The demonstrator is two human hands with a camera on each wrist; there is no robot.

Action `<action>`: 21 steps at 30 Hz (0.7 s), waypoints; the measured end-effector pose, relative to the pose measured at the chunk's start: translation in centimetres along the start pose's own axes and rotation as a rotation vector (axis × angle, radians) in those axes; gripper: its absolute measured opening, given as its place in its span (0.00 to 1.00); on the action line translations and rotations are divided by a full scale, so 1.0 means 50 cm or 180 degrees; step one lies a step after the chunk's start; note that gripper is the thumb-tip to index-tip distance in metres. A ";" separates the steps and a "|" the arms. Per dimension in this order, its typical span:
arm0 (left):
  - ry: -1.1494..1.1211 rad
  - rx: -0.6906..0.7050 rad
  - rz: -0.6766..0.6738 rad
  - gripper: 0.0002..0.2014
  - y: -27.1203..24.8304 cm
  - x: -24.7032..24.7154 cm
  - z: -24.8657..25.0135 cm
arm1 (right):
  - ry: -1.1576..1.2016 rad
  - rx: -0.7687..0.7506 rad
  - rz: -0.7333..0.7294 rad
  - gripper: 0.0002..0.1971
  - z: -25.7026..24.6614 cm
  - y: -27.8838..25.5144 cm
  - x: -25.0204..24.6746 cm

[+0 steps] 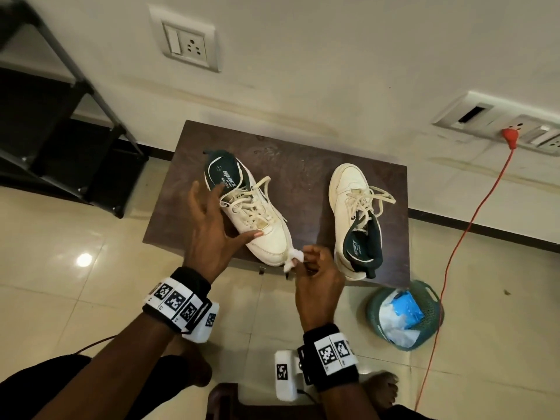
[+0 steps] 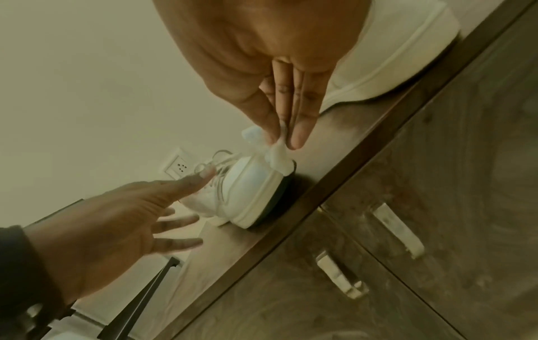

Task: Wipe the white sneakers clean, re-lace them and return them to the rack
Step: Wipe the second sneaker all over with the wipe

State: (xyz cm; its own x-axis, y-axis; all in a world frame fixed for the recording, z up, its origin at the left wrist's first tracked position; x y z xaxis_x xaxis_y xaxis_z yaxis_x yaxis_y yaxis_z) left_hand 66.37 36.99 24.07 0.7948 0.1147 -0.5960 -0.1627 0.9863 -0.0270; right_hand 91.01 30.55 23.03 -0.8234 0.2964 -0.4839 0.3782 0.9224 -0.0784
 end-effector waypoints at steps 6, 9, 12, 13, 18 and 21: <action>-0.0645 -0.0164 -0.0291 0.38 0.009 0.032 0.003 | -0.0394 -0.0978 -0.0617 0.12 -0.101 0.042 0.076; -0.0437 -0.0045 -0.0251 0.37 0.015 0.027 0.009 | -0.0569 -0.1231 -0.0794 0.11 -0.122 0.073 0.112; -0.0329 -0.0004 -0.0164 0.36 0.019 0.021 0.003 | -0.0353 -0.0547 -0.0352 0.11 -0.081 0.123 0.090; -0.0311 -0.0030 -0.0112 0.35 0.021 0.020 0.001 | -0.0412 -0.0521 -0.0275 0.11 -0.083 0.118 0.089; -0.0224 -0.0098 0.0150 0.24 0.033 0.016 0.002 | -0.0728 -0.1495 -0.0784 0.09 -0.134 0.040 0.116; -0.0174 -0.0034 0.0216 0.22 0.040 0.016 -0.001 | -0.0642 -0.0814 -0.0537 0.12 -0.079 0.124 0.091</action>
State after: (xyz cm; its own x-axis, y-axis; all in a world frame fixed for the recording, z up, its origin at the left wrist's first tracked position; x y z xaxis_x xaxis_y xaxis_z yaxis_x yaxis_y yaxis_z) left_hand 66.64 39.03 23.49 0.8125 0.1879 -0.5519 -0.2233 0.9747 0.0031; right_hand 87.93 38.59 23.78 -0.7556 0.1037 -0.6468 0.1053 0.9938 0.0363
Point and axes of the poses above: each hand's wrist, its own y-axis towards the middle knuckle, its own x-axis out of the palm, z = x × y, the point moved 8 cm from there along y, towards the middle knuckle, and after that the axes turned 1 degree about -y, right-handed, at the moved point
